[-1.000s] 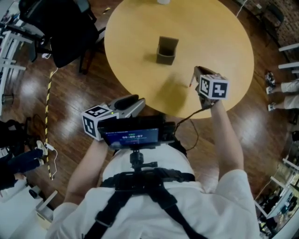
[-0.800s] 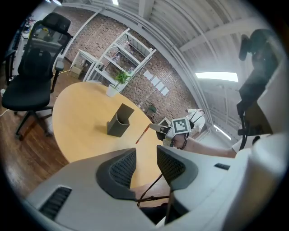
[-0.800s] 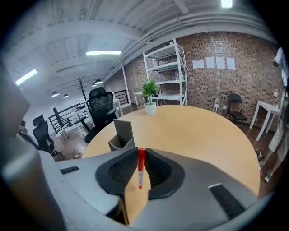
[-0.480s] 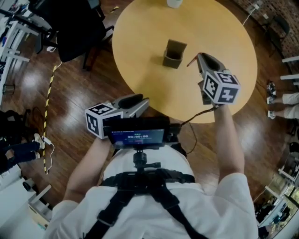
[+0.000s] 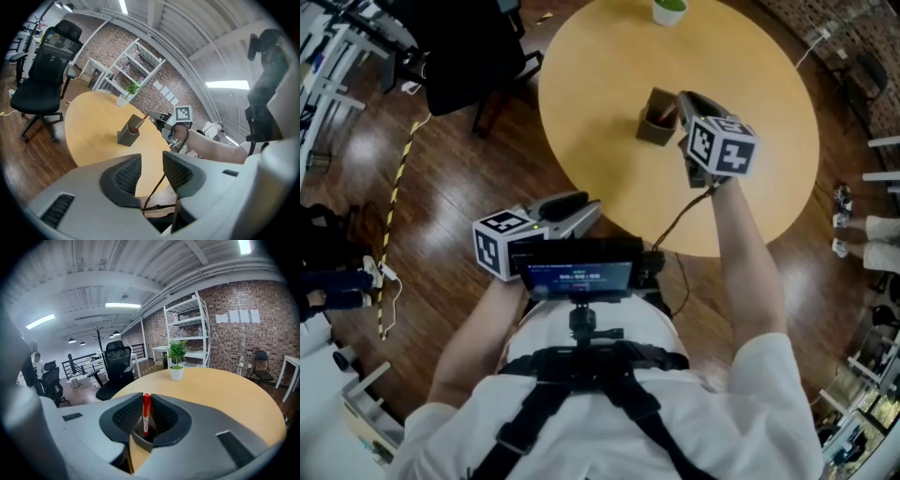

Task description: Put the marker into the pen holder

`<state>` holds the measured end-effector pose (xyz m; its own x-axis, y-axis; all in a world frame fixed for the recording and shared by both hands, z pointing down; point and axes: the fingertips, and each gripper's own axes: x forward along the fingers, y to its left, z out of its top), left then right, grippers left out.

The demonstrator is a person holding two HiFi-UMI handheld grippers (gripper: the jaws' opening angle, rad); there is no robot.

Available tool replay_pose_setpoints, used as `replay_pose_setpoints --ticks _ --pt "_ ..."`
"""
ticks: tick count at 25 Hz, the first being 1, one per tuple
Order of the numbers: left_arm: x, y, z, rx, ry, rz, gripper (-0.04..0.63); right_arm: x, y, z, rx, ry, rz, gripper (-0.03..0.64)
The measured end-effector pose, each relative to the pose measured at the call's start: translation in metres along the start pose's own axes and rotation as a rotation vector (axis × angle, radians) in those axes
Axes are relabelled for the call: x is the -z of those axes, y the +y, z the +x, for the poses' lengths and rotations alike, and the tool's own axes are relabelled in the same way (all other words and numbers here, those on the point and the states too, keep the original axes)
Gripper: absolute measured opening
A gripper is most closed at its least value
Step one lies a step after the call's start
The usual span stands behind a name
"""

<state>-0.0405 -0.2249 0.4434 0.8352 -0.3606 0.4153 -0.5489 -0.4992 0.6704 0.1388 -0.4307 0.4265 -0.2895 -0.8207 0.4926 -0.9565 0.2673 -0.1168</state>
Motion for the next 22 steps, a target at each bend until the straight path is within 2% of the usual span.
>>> replay_pose_setpoints --ticks 11,22 --pt "0.004 0.001 -0.004 -0.023 -0.014 -0.011 0.153 0.069 -0.017 0.045 0.064 0.155 0.025 0.064" --pt "0.003 -0.003 -0.001 -0.007 -0.013 0.003 0.153 0.067 -0.024 0.038 0.105 0.149 -0.005 0.067"
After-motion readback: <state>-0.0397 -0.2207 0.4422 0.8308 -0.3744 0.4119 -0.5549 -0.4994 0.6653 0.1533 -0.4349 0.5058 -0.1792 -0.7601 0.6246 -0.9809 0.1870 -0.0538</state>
